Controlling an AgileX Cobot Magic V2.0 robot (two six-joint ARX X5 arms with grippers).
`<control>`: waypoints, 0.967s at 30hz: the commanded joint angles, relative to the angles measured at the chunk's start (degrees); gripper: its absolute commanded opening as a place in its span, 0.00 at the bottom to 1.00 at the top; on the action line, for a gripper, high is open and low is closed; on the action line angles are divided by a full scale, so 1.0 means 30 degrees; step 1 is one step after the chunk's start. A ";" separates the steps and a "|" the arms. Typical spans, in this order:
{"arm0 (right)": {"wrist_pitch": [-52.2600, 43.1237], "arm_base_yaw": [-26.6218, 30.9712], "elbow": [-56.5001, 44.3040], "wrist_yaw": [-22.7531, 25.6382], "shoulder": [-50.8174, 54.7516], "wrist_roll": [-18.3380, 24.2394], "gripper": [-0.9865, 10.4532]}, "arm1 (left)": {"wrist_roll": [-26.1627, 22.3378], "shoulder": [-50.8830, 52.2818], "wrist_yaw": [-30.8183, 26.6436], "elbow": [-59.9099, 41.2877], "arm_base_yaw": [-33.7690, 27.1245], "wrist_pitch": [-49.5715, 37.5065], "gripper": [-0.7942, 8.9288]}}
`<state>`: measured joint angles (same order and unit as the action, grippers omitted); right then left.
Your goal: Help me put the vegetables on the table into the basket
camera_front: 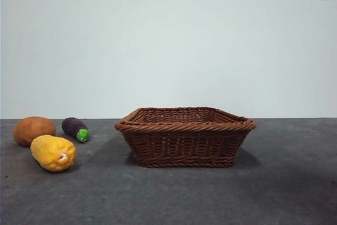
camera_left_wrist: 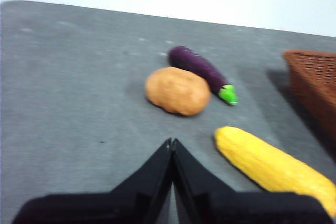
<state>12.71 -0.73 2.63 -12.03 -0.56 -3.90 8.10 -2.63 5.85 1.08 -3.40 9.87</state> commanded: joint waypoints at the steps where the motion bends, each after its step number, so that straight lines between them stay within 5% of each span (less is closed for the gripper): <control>1: -0.1020 -0.0007 -0.0095 -0.0197 0.0022 -0.2783 0.08 | 0.0874 -0.0117 0.0656 0.0525 0.0015 0.0262 0.08; 8: -0.0401 -0.0007 0.2259 -0.0175 -0.0408 -0.3636 0.08 | 0.1180 -0.0860 0.0758 0.3300 0.0029 0.2674 0.08; 16: 0.2302 -0.0007 0.7286 -0.0233 -0.3548 -0.3497 0.08 | 0.1523 -0.2856 0.2951 0.6856 0.0029 0.4685 0.08; 29: 1.1999 -0.0007 1.6604 -0.1705 -1.0834 0.1071 0.08 | -0.0415 -0.7271 0.3701 1.2896 0.0029 0.9653 0.08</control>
<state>47.72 -0.73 51.64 -16.78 -32.25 -3.40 8.88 -23.99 16.78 39.31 -3.40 38.41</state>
